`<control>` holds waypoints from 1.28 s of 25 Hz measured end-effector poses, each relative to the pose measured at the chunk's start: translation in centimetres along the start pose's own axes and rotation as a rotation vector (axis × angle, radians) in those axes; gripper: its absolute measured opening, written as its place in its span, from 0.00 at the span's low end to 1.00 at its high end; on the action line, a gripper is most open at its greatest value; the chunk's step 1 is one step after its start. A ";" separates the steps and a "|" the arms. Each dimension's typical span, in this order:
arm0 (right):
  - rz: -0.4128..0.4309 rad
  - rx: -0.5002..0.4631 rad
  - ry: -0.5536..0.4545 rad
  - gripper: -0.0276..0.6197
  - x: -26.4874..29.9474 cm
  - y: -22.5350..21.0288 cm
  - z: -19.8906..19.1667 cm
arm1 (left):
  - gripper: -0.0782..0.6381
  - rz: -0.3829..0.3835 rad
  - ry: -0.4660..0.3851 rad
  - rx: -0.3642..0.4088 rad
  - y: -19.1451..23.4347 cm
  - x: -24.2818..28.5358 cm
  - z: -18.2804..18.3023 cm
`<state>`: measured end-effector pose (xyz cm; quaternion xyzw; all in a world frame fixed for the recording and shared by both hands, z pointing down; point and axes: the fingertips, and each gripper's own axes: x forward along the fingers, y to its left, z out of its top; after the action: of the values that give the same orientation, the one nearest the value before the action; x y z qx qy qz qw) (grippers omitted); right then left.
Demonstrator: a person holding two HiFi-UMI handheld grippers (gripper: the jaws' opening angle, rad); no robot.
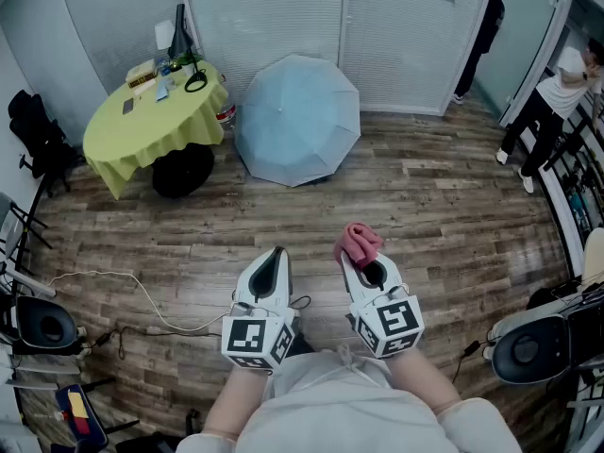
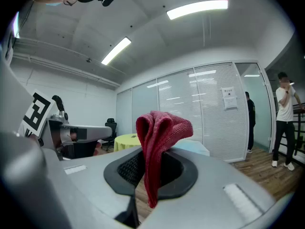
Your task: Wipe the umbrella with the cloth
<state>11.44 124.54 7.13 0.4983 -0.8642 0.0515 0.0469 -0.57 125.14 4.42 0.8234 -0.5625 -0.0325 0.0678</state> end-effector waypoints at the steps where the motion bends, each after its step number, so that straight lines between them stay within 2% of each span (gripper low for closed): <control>1: 0.002 0.000 0.001 0.12 0.3 -0.2 0.0 | 0.12 0.002 0.001 0.005 0.1 0.3 0.0; 6: -0.004 0.001 0.006 0.12 0.7 -1.3 -0.2 | 0.12 0.005 0.012 0.036 -0.3 1.5 -0.5; 13: 0.001 0.017 0.027 0.12 -0.6 -3.6 -1.9 | 0.12 0.015 0.038 0.004 -1.7 2.5 -2.6; 19: 0.018 0.034 0.069 0.12 1.1 -6.0 -3.3 | 0.12 0.010 0.082 -0.031 -2.3 5.0 -4.2; 25: 0.019 0.045 0.086 0.12 6.7 -8.6 -3.9 | 0.12 0.023 0.098 -0.035 1.0 10.0 -4.7; 32: 0.017 0.066 0.113 0.12 18.1 -13.1 -3.7 | 0.12 0.019 0.123 -0.051 8.0 21.1 -4.9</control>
<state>13.87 103.05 13.75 0.4885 -0.8622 0.1085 0.0787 0.42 103.04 10.88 0.8166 -0.5639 0.0045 0.1233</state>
